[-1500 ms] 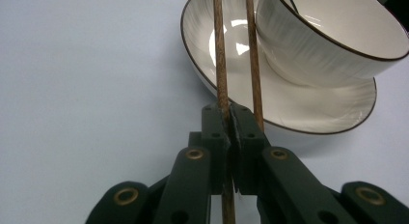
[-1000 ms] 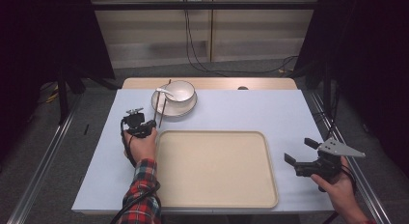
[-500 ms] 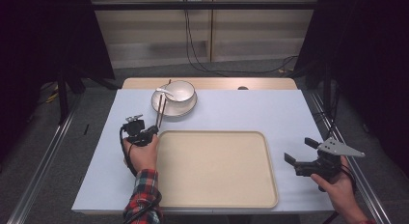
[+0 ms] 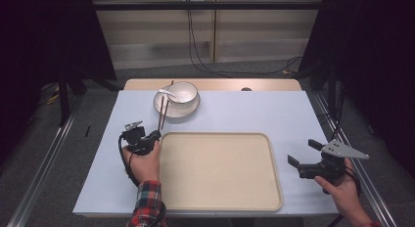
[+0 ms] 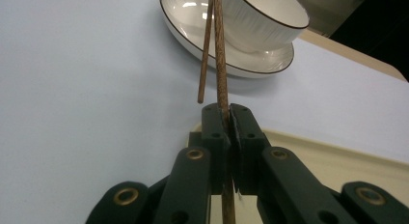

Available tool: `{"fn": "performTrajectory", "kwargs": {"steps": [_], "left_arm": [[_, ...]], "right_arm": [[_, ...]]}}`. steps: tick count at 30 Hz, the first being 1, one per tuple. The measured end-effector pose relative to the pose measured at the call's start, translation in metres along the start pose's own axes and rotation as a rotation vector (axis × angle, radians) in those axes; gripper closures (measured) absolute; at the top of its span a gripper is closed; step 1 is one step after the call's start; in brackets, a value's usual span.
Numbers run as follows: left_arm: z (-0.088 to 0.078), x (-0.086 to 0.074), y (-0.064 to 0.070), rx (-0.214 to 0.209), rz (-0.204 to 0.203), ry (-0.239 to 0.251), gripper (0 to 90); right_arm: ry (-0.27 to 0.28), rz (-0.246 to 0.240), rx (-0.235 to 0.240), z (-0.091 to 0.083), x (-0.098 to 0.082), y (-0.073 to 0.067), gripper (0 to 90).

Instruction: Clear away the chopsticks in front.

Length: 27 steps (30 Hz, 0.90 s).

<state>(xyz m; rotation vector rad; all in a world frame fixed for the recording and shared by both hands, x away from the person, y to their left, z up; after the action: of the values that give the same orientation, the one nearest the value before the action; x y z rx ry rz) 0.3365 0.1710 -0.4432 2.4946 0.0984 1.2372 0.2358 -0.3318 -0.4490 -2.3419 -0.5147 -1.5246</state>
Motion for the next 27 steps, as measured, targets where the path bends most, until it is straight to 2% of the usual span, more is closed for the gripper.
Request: {"fn": "performTrajectory", "kwargs": {"steps": [8, 9, 12, 20, 27], "left_arm": [[-0.011, -0.008, 0.001, 0.000, -0.007, 0.012, 85.8], [-0.014, -0.010, 0.002, -0.012, -0.002, 0.018, 85.8], [-0.018, -0.011, 0.005, -0.007, 0.010, 0.014, 85.8], [-0.029, -0.024, 0.012, -0.014, -0.002, 0.010, 85.8], [-0.039, -0.032, 0.017, -0.034, -0.007, 0.028, 85.8]], "right_arm": [[-0.002, -0.012, 0.011, -0.001, 0.000, -0.001, 1.0], [-0.002, -0.012, 0.013, -0.001, 0.000, -0.001, 1.0], [-0.002, -0.014, 0.010, -0.001, 0.000, -0.001, 1.0], [-0.005, -0.021, 0.013, -0.001, 0.000, -0.003, 1.0], [-0.005, -0.025, 0.016, -0.001, 0.000, -0.003, 1.0]]}}
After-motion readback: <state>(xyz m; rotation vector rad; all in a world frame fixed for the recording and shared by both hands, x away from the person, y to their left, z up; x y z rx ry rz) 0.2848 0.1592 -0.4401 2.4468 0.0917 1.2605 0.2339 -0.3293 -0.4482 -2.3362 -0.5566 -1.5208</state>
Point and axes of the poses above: each handheld gripper's, and its own axes: z roughly forward along the jaws, x roughly out of its top, y roughly to its right, the point moved 1 cm from there along z, roughly forward along the jaws, and after that the axes turned 2 degrees about z, right-handed, at the moved point
